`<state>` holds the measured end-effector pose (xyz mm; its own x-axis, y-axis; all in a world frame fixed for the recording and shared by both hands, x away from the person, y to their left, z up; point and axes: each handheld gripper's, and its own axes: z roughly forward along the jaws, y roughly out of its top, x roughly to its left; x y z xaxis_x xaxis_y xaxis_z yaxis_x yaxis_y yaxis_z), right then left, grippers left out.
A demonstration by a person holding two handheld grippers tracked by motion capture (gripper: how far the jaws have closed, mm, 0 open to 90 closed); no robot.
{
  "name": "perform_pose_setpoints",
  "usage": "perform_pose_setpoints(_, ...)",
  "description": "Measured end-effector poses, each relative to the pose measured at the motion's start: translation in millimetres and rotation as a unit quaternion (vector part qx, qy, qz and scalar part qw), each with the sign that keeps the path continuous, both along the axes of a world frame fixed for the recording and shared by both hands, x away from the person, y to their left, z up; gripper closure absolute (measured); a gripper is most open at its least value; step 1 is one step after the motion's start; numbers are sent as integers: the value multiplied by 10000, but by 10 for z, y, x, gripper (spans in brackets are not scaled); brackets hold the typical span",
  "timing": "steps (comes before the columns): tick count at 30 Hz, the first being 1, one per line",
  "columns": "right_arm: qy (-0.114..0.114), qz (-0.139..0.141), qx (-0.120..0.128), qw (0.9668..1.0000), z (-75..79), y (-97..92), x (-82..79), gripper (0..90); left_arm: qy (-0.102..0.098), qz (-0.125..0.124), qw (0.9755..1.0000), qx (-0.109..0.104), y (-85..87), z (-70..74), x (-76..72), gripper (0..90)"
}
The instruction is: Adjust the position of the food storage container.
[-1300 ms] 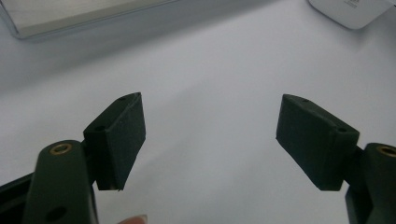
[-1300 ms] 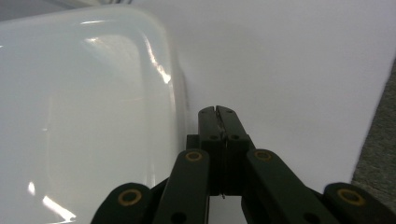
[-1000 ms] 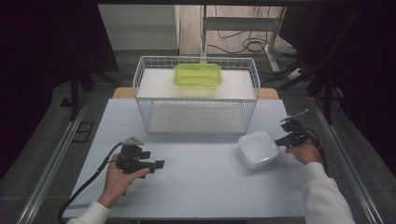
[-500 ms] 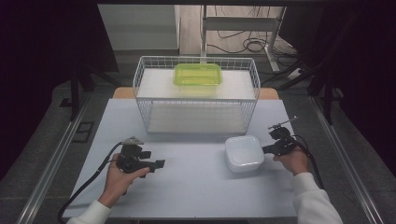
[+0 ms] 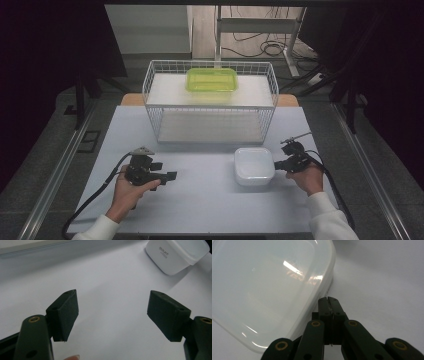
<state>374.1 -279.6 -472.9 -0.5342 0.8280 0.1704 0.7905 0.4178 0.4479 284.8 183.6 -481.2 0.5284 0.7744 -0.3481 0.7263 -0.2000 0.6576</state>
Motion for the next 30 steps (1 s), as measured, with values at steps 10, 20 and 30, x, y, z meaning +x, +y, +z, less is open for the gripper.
perform_pose_setpoints(10, -40, 58, 141, 9999, -63, 113, -115, 892, -16, -13, 10000, 17, 6, 3, 0, 251)
perform_pose_setpoints(20, -137, 168, 178, 9996, -79, 273, -76, 892, 1, -22, 10000, -10, 7, 2, 8, 252)
perform_pose_setpoints(30, -210, 440, 227, 9986, -123, 607, -100, 892, 5, -9, 10000, -1, 6, -2, 8, 252)
